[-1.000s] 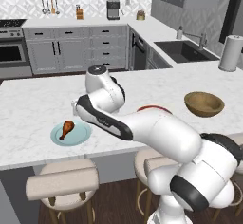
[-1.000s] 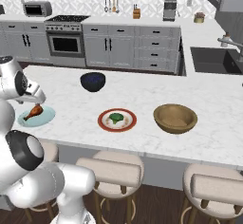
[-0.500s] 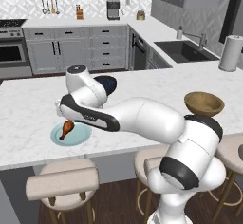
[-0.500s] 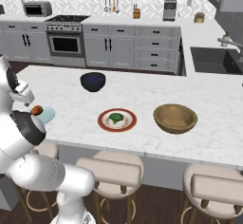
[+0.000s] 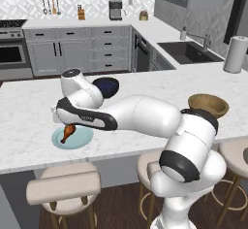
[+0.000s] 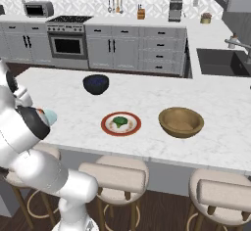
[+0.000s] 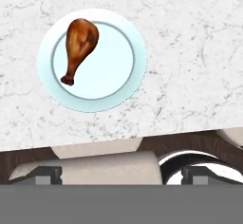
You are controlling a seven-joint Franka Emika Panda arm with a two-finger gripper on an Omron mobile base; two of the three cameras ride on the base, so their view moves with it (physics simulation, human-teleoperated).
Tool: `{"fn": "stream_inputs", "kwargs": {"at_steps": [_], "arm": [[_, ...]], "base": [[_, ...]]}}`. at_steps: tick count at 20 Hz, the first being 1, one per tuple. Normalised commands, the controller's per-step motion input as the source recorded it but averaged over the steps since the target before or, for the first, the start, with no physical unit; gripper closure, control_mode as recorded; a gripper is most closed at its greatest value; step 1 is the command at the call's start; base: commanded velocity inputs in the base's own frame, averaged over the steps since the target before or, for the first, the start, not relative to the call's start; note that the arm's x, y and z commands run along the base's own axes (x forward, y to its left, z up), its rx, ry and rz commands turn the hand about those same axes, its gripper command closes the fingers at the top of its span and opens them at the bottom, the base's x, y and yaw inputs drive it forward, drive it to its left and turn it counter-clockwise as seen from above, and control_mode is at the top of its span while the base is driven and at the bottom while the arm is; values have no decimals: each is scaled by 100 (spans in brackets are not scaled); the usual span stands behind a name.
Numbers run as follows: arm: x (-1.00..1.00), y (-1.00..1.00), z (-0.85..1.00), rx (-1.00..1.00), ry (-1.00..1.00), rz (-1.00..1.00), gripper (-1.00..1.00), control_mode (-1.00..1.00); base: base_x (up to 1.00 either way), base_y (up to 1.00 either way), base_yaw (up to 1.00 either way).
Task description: Pick the chicken drumstick and broccoli from their plates and place them in the bowl. Then put the bowl in the fridge.
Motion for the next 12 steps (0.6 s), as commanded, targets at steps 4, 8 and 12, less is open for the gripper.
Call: {"fn": "stream_inputs", "kwargs": {"at_steps": [4,8,12], "arm": [[18,9,-34,0,1,0,-100,-100],[55,0,-32,0,0,-4,-100,-100],[57,4,-24,0,0,-4,-100,-100]], "base": [[0,0,0],[0,0,0],[0,0,0]]}}
